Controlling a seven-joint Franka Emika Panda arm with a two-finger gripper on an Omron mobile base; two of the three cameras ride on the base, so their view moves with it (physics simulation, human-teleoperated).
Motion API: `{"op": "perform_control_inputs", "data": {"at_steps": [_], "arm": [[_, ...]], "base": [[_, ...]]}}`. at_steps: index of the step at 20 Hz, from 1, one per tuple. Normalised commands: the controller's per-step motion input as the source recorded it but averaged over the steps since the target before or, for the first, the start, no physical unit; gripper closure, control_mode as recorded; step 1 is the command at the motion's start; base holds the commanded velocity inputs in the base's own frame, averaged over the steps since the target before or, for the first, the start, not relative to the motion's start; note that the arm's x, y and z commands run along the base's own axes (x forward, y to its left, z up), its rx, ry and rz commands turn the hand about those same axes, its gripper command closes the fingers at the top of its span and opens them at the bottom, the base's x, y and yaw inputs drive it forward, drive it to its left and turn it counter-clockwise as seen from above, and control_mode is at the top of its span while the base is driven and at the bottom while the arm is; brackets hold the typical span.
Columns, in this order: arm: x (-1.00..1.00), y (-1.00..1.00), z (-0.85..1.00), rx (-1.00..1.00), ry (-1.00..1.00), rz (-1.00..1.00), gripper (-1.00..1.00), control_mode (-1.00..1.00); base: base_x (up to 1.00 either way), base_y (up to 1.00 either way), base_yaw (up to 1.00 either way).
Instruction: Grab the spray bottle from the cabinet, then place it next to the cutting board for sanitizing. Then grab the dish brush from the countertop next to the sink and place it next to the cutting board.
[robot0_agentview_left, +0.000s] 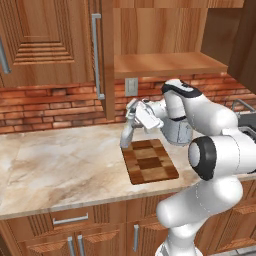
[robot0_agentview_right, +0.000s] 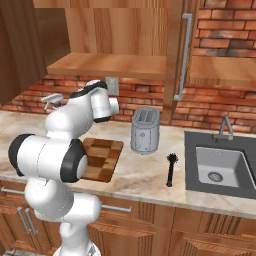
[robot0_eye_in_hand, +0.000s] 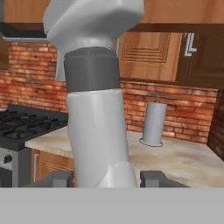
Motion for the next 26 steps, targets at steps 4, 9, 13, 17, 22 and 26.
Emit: {"op": "perform_control_inputs", "data": {"at_steps": [4, 9, 13, 17, 22, 26], "arm": [[0.16, 0.19, -0.33, -0.13, 0.08, 0.0, 1.0, -1.0], [0.04, 0.05, -0.35, -0.05, 0.0, 0.04, 1.0, -1.0], [0.03, 0.04, -0.38, 0.02, -0.01, 0.04, 1.0, -1.0], [0.02, 0.01, -0.36, 0.09, -0.06, 0.04, 1.0, -1.0], [0.08, 0.17, -0.33, 0.01, 0.01, 0.02, 1.0, -1.0], [0.1, 0.28, -0.06, -0.03, 0.11, 0.0, 1.0, -1.0]], "base": [[0.0, 0.0, 0.0], [0.0, 0.0, 0.0], [0.0, 0.0, 0.0], [0.0, 0.0, 0.0], [0.0, 0.0, 0.0], [0.0, 0.0, 0.0]]}}
